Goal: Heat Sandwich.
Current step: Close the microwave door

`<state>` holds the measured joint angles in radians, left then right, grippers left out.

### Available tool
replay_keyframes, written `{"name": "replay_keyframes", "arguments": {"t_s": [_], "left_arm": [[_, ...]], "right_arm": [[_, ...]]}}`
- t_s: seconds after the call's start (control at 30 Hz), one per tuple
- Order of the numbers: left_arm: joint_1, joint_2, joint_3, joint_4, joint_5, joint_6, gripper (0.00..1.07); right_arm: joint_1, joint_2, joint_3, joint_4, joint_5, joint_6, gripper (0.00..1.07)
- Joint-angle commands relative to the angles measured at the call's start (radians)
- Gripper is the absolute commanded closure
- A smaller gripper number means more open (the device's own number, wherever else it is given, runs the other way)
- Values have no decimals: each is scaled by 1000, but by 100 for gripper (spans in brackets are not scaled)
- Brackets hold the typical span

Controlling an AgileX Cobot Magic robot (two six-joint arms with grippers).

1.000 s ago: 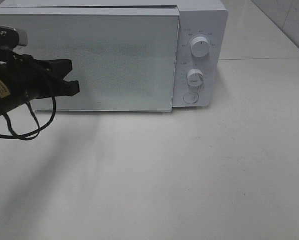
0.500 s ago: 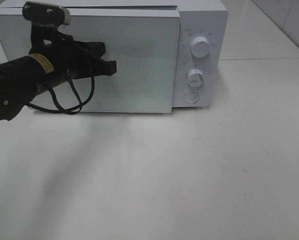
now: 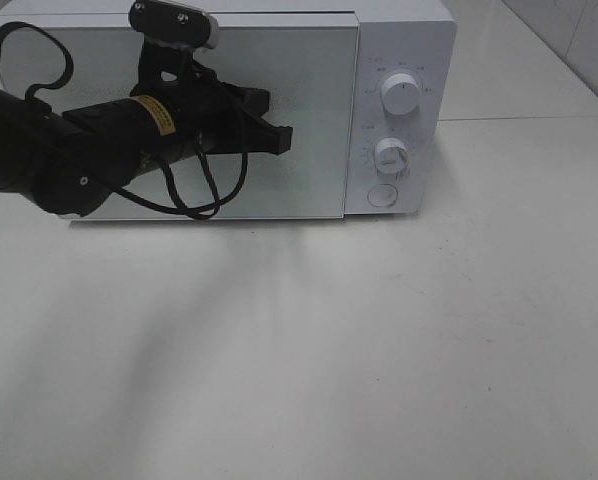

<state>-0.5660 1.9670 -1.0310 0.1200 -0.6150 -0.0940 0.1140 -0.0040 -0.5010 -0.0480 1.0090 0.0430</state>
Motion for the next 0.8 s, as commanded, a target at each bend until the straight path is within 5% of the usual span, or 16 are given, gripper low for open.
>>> {"name": "replay_keyframes", "arguments": {"t_s": [0.03, 0.33, 0.8], "left_arm": [[20, 26, -75, -95, -22, 4, 107], [14, 31, -100, -93, 8, 5, 107], [-57, -75, -99, -92, 337, 26, 107]], "right_arm": [[-7, -27, 2, 3, -16, -9, 33], [-7, -27, 2, 3, -16, -9, 33], [-7, -27, 2, 3, -16, -9, 33]]}}
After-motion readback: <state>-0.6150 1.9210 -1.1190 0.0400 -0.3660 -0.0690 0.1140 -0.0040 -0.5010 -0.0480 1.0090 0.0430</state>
